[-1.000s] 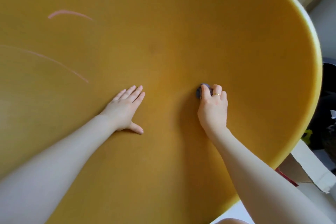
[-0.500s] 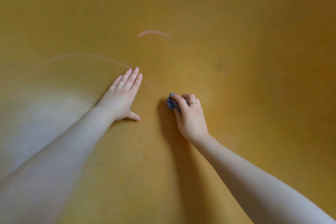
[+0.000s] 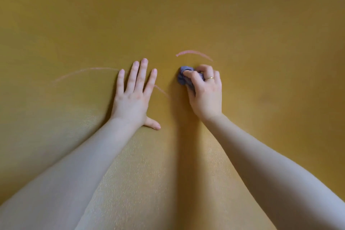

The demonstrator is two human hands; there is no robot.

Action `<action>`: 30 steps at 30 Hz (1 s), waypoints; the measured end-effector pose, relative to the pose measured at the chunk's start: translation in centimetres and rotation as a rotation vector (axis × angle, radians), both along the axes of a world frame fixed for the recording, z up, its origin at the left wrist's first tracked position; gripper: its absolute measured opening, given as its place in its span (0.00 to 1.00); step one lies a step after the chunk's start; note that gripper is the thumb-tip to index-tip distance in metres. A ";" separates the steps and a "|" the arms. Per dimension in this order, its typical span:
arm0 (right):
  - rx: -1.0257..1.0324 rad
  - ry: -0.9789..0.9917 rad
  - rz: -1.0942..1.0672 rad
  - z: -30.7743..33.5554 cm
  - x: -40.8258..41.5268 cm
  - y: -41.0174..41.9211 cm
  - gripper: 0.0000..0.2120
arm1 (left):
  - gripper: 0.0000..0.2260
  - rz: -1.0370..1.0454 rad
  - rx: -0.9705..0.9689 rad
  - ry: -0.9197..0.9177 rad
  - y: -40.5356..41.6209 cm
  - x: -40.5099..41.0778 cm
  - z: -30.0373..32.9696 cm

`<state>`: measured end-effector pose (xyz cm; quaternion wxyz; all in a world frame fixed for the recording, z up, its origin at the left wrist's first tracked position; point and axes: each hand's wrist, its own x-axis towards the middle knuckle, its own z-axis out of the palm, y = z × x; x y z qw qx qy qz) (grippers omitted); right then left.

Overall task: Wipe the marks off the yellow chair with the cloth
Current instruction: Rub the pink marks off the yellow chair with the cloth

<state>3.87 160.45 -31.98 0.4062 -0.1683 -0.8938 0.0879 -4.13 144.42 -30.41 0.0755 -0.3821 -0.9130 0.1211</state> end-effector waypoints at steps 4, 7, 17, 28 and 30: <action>-0.048 -0.021 0.064 -2.9 0.8 -2.1 0.08 | 0.66 -0.055 0.077 -0.006 0.2 -0.3 -0.6; -0.052 -0.210 0.234 -6.2 4.1 -5.5 0.10 | 0.65 -0.055 0.062 -0.021 -0.1 -0.2 -0.6; 0.161 -0.116 -0.088 1.2 0.4 1.4 0.16 | 0.66 -0.040 0.034 -0.025 -0.3 -0.4 0.1; 0.218 -0.124 0.032 -3.1 2.1 0.0 0.15 | 0.65 -0.017 0.017 -0.071 0.1 0.3 0.7; 0.205 -0.182 0.068 -5.5 3.9 -1.8 0.15 | 0.63 -0.013 -0.002 -0.065 0.2 0.6 1.3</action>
